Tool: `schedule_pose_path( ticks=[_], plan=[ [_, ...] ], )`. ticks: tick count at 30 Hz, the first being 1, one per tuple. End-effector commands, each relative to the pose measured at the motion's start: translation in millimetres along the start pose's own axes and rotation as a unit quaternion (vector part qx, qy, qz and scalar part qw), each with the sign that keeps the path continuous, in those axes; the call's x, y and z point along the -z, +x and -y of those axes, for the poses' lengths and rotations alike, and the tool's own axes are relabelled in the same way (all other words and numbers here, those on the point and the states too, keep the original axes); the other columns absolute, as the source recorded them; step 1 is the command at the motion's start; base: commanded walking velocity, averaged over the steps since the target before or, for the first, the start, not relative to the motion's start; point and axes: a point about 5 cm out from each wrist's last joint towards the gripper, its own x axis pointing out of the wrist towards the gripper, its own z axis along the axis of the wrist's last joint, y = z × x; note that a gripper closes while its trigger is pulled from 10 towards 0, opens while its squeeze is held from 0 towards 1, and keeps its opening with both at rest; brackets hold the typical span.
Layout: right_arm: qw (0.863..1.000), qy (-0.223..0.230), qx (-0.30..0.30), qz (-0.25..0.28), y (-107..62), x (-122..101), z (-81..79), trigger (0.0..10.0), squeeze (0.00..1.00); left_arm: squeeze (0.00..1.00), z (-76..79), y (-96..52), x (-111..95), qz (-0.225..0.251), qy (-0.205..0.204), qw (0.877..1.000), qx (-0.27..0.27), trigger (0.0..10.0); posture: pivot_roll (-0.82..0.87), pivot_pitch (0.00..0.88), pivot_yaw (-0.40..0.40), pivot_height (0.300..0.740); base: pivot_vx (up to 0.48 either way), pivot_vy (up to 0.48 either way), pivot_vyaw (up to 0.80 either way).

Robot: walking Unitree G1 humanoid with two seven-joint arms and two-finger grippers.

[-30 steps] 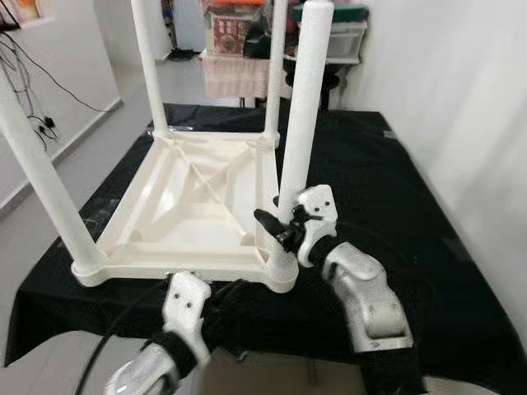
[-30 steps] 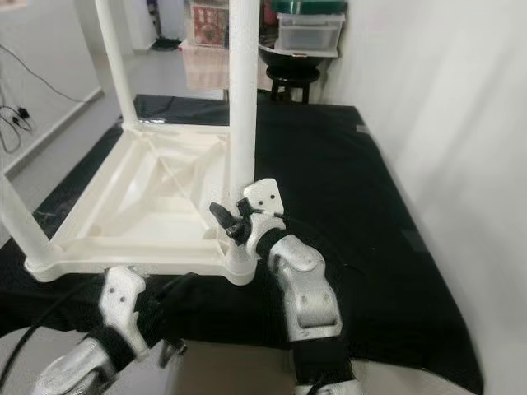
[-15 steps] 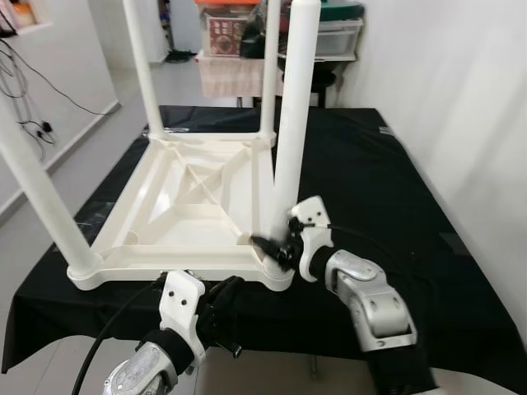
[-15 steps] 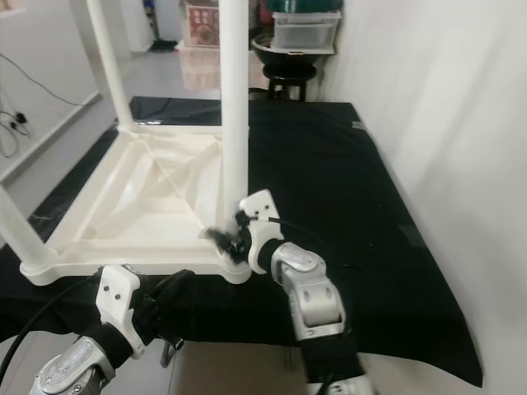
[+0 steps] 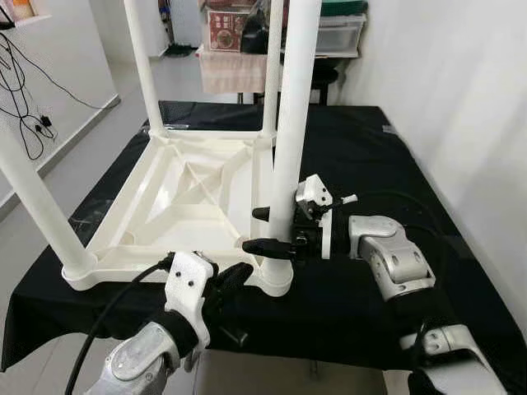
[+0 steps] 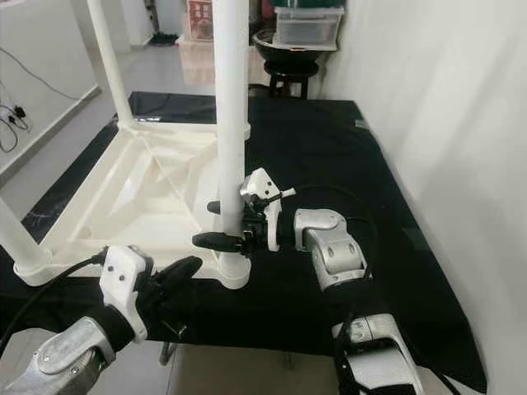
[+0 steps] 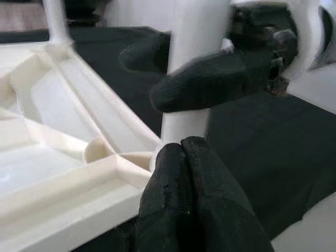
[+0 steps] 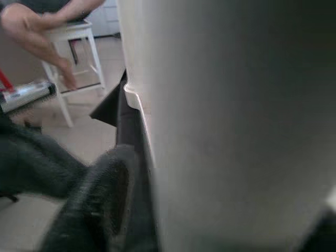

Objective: Building children table

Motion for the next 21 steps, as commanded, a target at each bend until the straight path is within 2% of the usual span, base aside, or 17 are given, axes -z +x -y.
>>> schedule_pose_path(
  ticks=[1,3,7,9,10,13,16,17,18,19,20,21],
  plan=[
    [1.0,0.007,0.003,-0.016,1.0,9.7,-1.0,0.0,0.0,0.0,4.1,6.0,-4.7,-0.002,-0.011,1.0,-0.005,10.0,-0.02,0.0,0.027,0.74,0.0,0.0,0.0],
    [1.0,0.005,0.01,-0.02,-4.8,12.6,-2.6,0.0,0.0,0.0,8.4,13.8,-7.5,-0.009,-0.024,1.0,-0.011,10.0,-0.04,0.0,0.032,0.74,0.0,0.0,0.0],
    [0.999,0.006,0.031,-0.007,-8.7,9.4,-4.8,0.0,0.0,0.0,9.9,14.5,-5.8,-0.017,-0.034,0.999,-0.017,10.0,-0.08,0.0,0.027,0.74,0.0,0.0,0.0],
    [0.997,0.013,0.07,-0.005,-8.8,8.7,-14.2,0.0,0.0,0.0,9.2,13.6,-4.6,-0.024,-0.047,0.998,-0.024,10.0,-0.1,0.0,0.029,0.74,0.0,0.0,0.0],
    [0.997,0.013,0.07,-0.005,-8.8,8.7,-14.2,0.0,0.0,0.0,9.2,13.6,-4.6,-0.024,-0.047,0.998,-0.024,10.0,-0.1,0.0,0.029,0.74,0.0,0.0,0.0],
    [0.992,0.025,0.125,-0.004,-4.3,10.4,-26.7,0.0,0.0,0.0,4.9,9.3,-3.5,-0.038,-0.046,0.998,-0.025,10.0,-0.1,0.0,0.053,0.74,0.0,0.0,0.0],
    [0.987,0.029,0.16,-0.002,-2.3,12.4,-29.3,0.0,0.0,0.0,3.7,9.7,-4.4,-0.047,-0.046,0.997,-0.028,10.0,-0.1,0.0,0.053,0.74,0.0,0.0,0.0],
    [0.939,0.053,0.338,0.016,-8.2,11.1,-22.1,0.0,0.0,0.0,6.2,9.3,-8.4,-0.047,-0.042,0.998,-0.024,10.0,-0.07,0.0,0.044,0.74,0.0,0.0,0.0],
    [0.896,0.07,0.438,0.014,-14.2,15.5,-27.7,0.0,0.0,0.0,8.5,8.6,-11.9,-0.045,-0.041,0.998,-0.022,10.0,-0.07,0.0,0.042,0.74,0.0,0.0,0.0],
    [0.896,0.07,0.438,0.014,-14.2,15.5,-27.7,0.0,0.0,0.0,8.5,8.6,-11.9,-0.045,-0.041,0.998,-0.022,10.0,-0.07,0.0,0.042,0.74,0.0,0.0,0.0],
    [0.873,0.088,0.479,0.016,-12.3,17.3,-40.1,0.0,0.0,0.0,11.0,7.7,-14.6,-0.045,-0.04,0.998,-0.02,10.0,-0.07,0.0,0.043,0.74,0.0,0.0,0.0],
    [0.873,0.088,0.479,0.016,-12.3,17.3,-40.1,0.0,0.0,0.0,11.0,7.7,-14.6,-0.045,-0.04,0.998,-0.02,10.0,-0.07,0.0,0.043,0.74,0.0,0.0,0.0]
  ],
)
